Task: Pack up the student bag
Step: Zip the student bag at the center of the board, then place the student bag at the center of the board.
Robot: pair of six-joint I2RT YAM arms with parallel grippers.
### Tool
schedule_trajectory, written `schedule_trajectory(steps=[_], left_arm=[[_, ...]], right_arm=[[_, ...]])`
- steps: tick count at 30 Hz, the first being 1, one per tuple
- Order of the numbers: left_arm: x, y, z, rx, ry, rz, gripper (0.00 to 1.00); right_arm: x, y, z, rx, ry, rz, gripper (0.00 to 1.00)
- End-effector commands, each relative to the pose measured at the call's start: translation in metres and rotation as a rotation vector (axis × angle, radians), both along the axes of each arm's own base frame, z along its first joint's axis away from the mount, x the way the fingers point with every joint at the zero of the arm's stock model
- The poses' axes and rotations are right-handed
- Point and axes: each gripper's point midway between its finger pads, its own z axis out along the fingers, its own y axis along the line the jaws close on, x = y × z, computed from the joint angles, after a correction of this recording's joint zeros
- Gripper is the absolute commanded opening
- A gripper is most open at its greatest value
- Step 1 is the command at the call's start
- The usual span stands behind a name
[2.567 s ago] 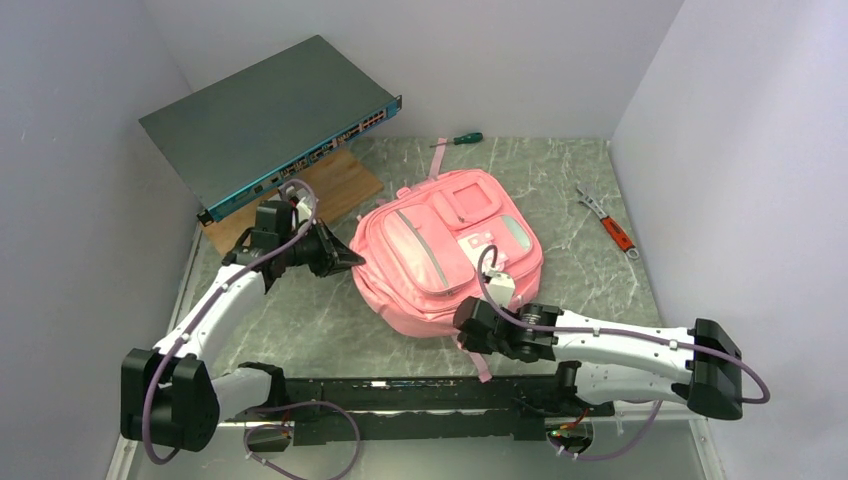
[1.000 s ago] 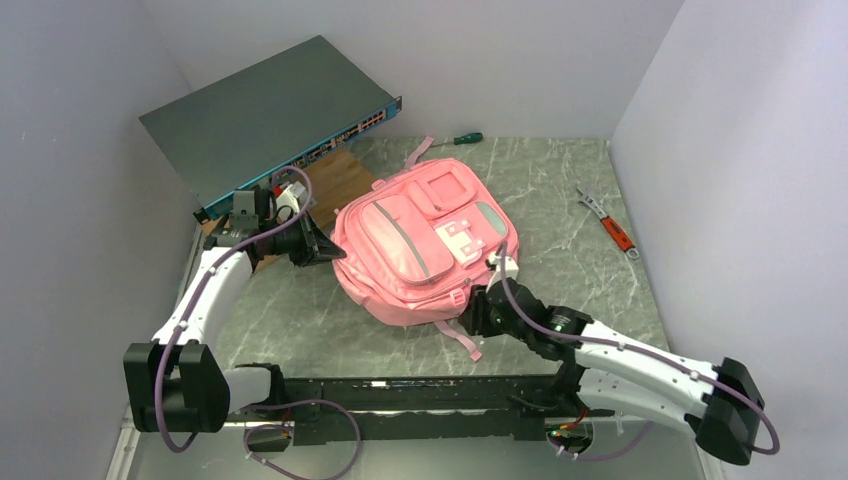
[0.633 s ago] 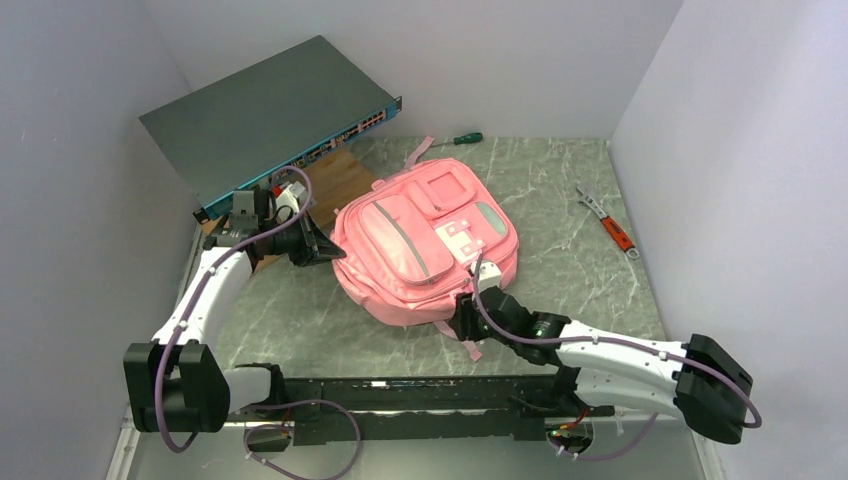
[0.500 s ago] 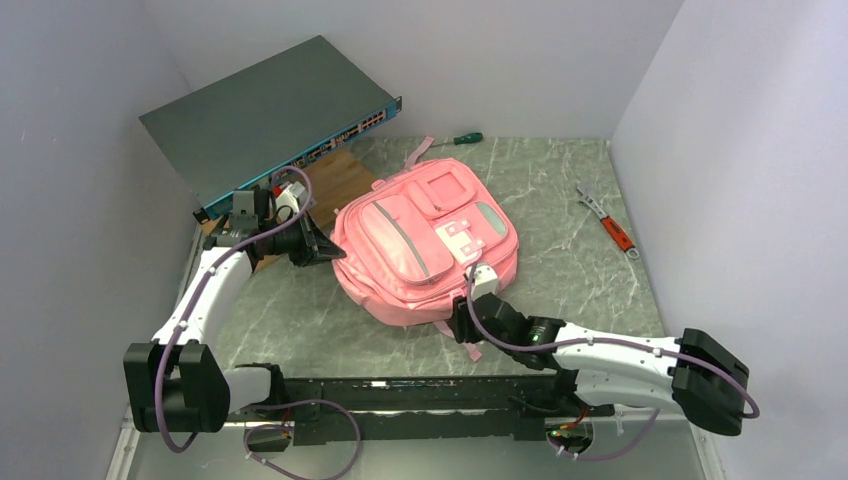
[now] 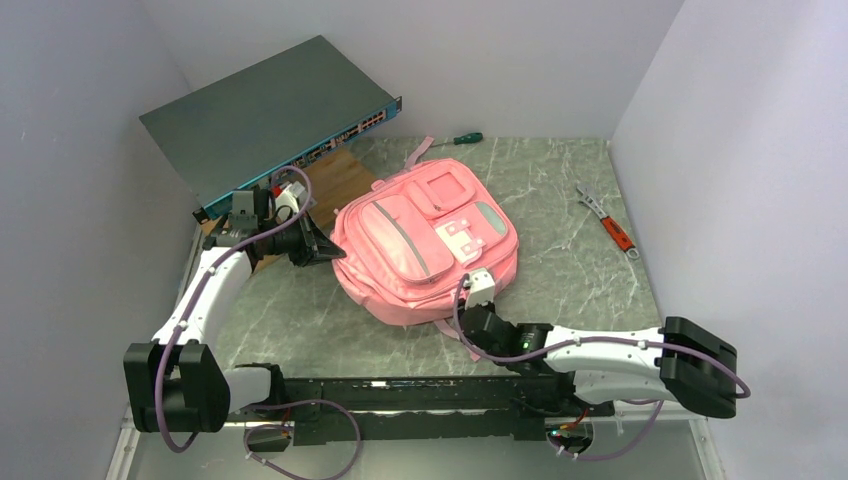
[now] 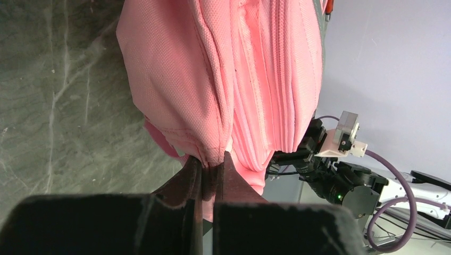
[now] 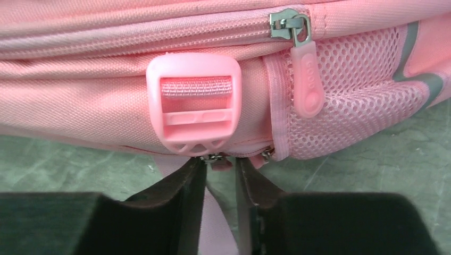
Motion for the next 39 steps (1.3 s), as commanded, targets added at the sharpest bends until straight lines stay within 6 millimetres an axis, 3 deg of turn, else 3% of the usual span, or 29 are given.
schedule_trajectory(steps=[1, 2, 5, 9, 13, 14, 17, 18, 21, 23, 26, 28, 29, 34, 36, 39], left_arm=[[0.050, 0.025, 0.059, -0.009, -0.253, 0.123, 0.00], [0.051, 0.026, 0.059, -0.006, -0.251, 0.128, 0.00], [0.056, 0.027, 0.064, -0.014, -0.253, 0.143, 0.00], [0.058, 0.030, 0.076, -0.004, -0.276, 0.158, 0.00], [0.056, 0.029, 0.079, -0.011, -0.296, 0.158, 0.00], [0.055, 0.028, 0.079, -0.020, -0.293, 0.150, 0.00], [0.048, 0.021, 0.079, -0.053, -0.290, 0.106, 0.00], [0.046, 0.019, 0.079, -0.053, -0.288, 0.094, 0.00], [0.037, 0.017, 0.082, -0.047, -0.308, 0.068, 0.00], [0.030, 0.013, 0.087, -0.052, -0.334, 0.047, 0.00], [0.015, 0.000, 0.097, -0.082, -0.368, 0.009, 0.00], [0.005, -0.008, 0.107, -0.112, -0.386, -0.012, 0.00], [-0.001, -0.012, 0.114, -0.126, -0.400, -0.018, 0.00], [-0.022, -0.020, 0.165, -0.180, -0.507, -0.006, 0.00], [-0.028, -0.020, 0.185, -0.188, -0.529, 0.006, 0.00], [-0.035, -0.021, 0.217, -0.224, -0.566, 0.020, 0.00]], right_arm=[[0.010, 0.003, 0.018, 0.085, -0.066, -0.050, 0.17], [0.009, 0.001, 0.017, 0.094, -0.062, -0.059, 0.01], [0.005, -0.017, 0.000, 0.126, -0.002, -0.188, 0.00], [-0.012, -0.080, -0.035, 0.221, 0.128, -0.601, 0.00], [-0.008, -0.094, -0.024, 0.248, 0.082, -0.631, 0.00], [-0.004, -0.084, -0.017, 0.239, 0.064, -0.557, 0.08], [-0.001, -0.029, 0.027, 0.255, 0.017, -0.210, 0.55], [-0.006, -0.012, 0.040, 0.249, 0.015, -0.087, 0.63], [-0.025, 0.020, 0.086, 0.243, 0.013, 0.187, 0.72], [-0.029, 0.030, 0.127, 0.264, 0.001, 0.252, 0.85], [-0.025, 0.043, 0.170, 0.252, -0.009, 0.306, 0.90], [-0.021, 0.061, 0.190, 0.233, -0.011, 0.351, 0.93], [-0.018, 0.072, 0.211, 0.237, -0.024, 0.373, 0.93], [-0.027, 0.125, 0.268, 0.244, -0.067, 0.509, 0.96], [-0.032, 0.145, 0.284, 0.238, -0.082, 0.531, 0.96], [-0.021, 0.155, 0.293, 0.113, -0.118, 0.431, 0.96]])
